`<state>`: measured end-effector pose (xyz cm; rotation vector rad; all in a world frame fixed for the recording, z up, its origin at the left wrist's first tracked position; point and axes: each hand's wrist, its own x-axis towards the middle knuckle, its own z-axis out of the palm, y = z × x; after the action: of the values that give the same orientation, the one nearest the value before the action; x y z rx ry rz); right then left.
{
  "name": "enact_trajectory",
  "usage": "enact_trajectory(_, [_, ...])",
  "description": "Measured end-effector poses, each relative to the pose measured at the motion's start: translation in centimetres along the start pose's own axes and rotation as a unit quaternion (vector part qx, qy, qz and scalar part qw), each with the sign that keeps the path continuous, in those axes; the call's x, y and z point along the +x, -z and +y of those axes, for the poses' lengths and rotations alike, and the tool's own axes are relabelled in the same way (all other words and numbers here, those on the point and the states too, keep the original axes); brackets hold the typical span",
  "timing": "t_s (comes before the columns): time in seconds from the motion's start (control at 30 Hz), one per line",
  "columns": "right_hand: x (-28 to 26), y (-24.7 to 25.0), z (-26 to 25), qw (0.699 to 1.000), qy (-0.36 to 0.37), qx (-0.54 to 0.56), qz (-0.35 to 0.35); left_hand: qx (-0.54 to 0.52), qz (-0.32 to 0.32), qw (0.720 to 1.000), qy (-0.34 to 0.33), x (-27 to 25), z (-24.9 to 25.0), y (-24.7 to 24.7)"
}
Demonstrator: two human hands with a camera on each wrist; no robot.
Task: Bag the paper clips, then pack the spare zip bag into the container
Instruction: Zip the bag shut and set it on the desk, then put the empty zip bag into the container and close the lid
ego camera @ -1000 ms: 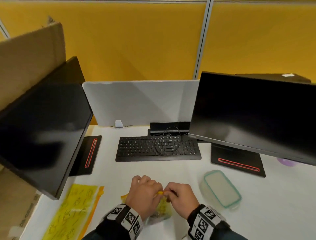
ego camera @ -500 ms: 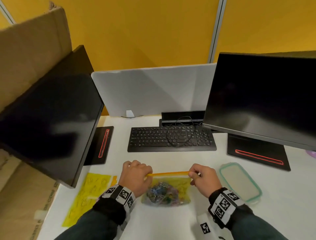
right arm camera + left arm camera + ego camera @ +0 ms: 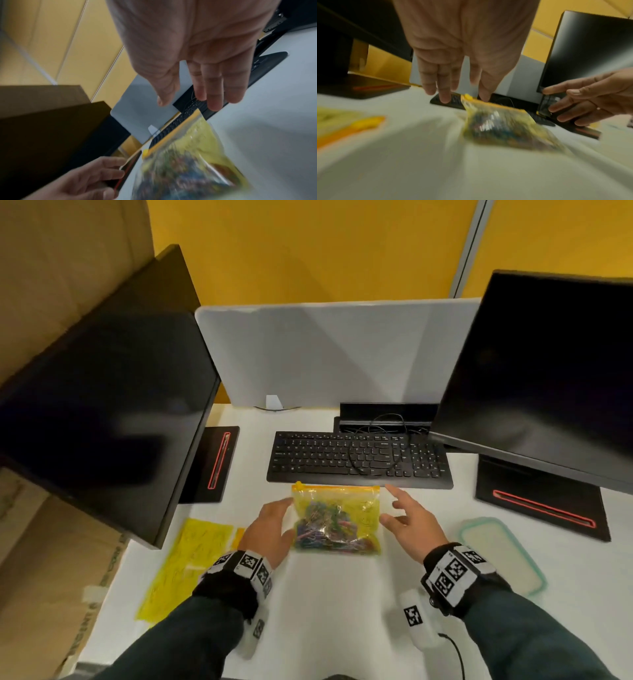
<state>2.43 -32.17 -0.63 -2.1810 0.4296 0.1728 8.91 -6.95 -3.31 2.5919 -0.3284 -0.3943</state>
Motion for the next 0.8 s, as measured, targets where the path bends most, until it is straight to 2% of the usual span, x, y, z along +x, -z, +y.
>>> enact_trajectory(0.07, [-1.1,-1.3,0.9,0.992,0.039,-0.094,-0.075,0.029,-0.076,0.997,-0.016,-1.5,-0.6,-1.8])
enact_trajectory(0.13, [-1.9,-3.4,1.6,0.971,0.063,-0.174,-0.151,0.052,-0.136,0.989,-0.003,-2.8,-1.1,-3.3])
enact_trajectory(0.2, [-2.3,-5.2,2.0,0.954,0.045,-0.223,-0.194,0.085,-0.154,0.984,0.011,-3.7,-1.5,-4.1])
enact_trajectory(0.27, [-2.5,-5.7,1.9,0.946,0.03,-0.252,-0.2,0.104,-0.133,0.986,0.012,-4.3,-2.0,-4.1])
enact_trajectory(0.33, [-2.7,-4.7,1.7,0.955,0.025,-0.247,-0.16,0.089,-0.11,0.99,0.022,-4.9,-2.4,-3.9])
enact_trajectory(0.37, [-2.9,-3.8,1.7,0.963,0.029,-0.241,-0.116,0.078,-0.104,0.991,0.027,-5.3,-2.6,-3.9])
enact_trajectory(0.43, [-3.4,-1.0,2.4,0.973,0.028,-0.229,0.019,0.062,-0.095,0.993,0.028,-6.2,-2.6,-3.9])
enact_trajectory(0.5, [-4.2,2.3,4.2,0.96,-0.032,-0.226,0.161,0.041,-0.081,0.996,0.014,-7.2,-2.2,-4.1])
enact_trajectory(0.53, [-4.9,3.8,5.3,0.949,-0.089,-0.231,0.198,0.033,-0.078,0.996,0.001,-7.6,-1.9,-4.3])
enact_trajectory(0.57, [-5.5,5.1,6.5,0.938,-0.154,-0.236,0.203,0.021,-0.08,0.996,-0.014,-7.9,-1.6,-4.5])
enact_trajectory(0.63, [-6.7,6.5,8.3,0.93,-0.249,-0.216,0.162,-0.026,-0.095,0.994,-0.042,-8.2,-0.5,-4.8])
enact_trajectory(0.7, [-7.5,6.2,8.8,0.944,-0.253,-0.167,0.128,-0.085,-0.112,0.988,-0.064,-8.1,1.0,-4.9])
enact_trajectory(0.8, [-8.9,4.1,6.8,0.97,-0.193,-0.114,0.09,-0.163,-0.103,0.979,-0.065,-7.7,3.1,-5.1])
